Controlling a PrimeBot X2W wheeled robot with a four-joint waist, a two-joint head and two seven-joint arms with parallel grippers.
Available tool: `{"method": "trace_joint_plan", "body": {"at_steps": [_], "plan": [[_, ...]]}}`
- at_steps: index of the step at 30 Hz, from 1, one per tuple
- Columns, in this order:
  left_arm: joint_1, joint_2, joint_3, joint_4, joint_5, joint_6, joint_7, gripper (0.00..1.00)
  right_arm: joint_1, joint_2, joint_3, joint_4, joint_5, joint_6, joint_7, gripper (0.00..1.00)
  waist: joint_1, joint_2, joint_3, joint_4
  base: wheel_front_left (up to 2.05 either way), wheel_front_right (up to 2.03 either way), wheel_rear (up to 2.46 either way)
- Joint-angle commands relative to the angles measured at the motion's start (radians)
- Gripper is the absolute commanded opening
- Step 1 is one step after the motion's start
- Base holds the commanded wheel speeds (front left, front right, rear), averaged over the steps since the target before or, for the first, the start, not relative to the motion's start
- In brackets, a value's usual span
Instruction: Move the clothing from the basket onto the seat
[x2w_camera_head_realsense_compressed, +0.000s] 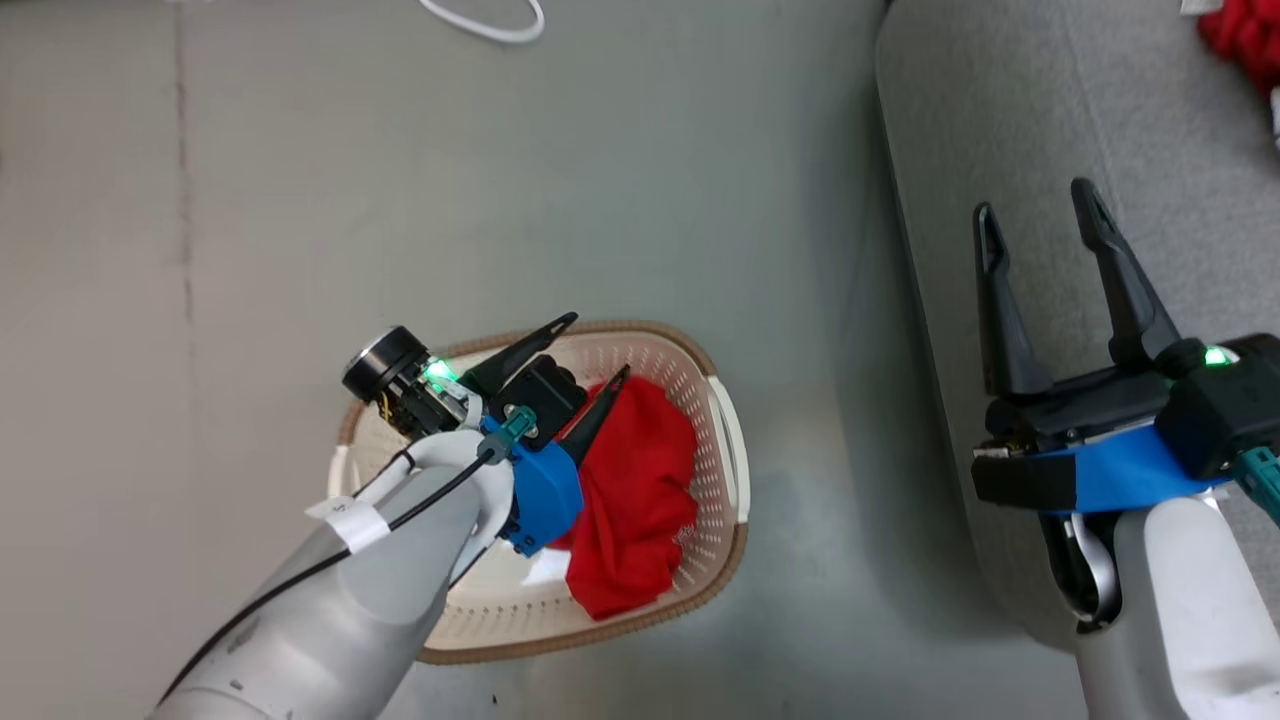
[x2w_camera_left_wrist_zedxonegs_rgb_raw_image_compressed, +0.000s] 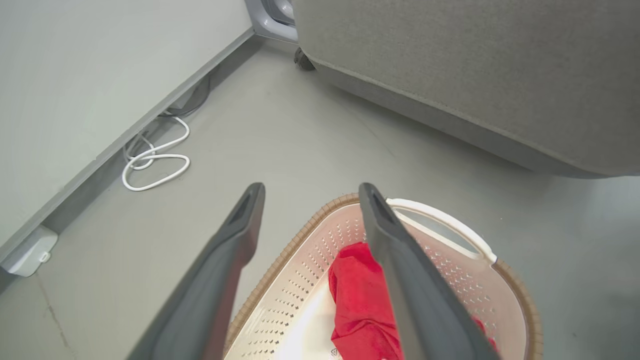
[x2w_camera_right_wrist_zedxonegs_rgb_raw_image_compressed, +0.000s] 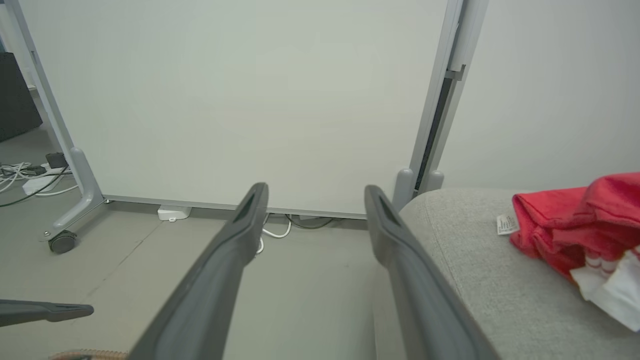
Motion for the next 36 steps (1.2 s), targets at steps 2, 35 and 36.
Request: {"method": "trace_joint_plan", "body": {"at_steps": [2, 35, 36], "plan": [[-0.053, 0.011, -0.059, 0.044, -0.032, 0.0, -0.003, 1.0, -0.036, -0.002, 0.006, -0.012, -0.004, 0.0, -0.003, 1.0, -0.0003, 0.0, 0.109, -0.038, 0.0, 0.0, 0.0], [-0.341, 0.083, -0.368, 0.283, -0.203, 0.0, 0.148, 1.0, -0.077, 0.025, 0.018, -0.19, -0.027, 0.0, -0.003, 1.0, -0.0003, 0.0, 0.555, -0.114, 0.0, 0.0, 0.0], [-0.341, 0.084, -0.368, 0.286, -0.203, 0.0, 0.151, 1.0, -0.073, 0.025, 0.018, -0.192, -0.028, 0.0, -0.003, 1.0, -0.0003, 0.0, 0.556, -0.114, 0.0, 0.0, 0.0]]}}
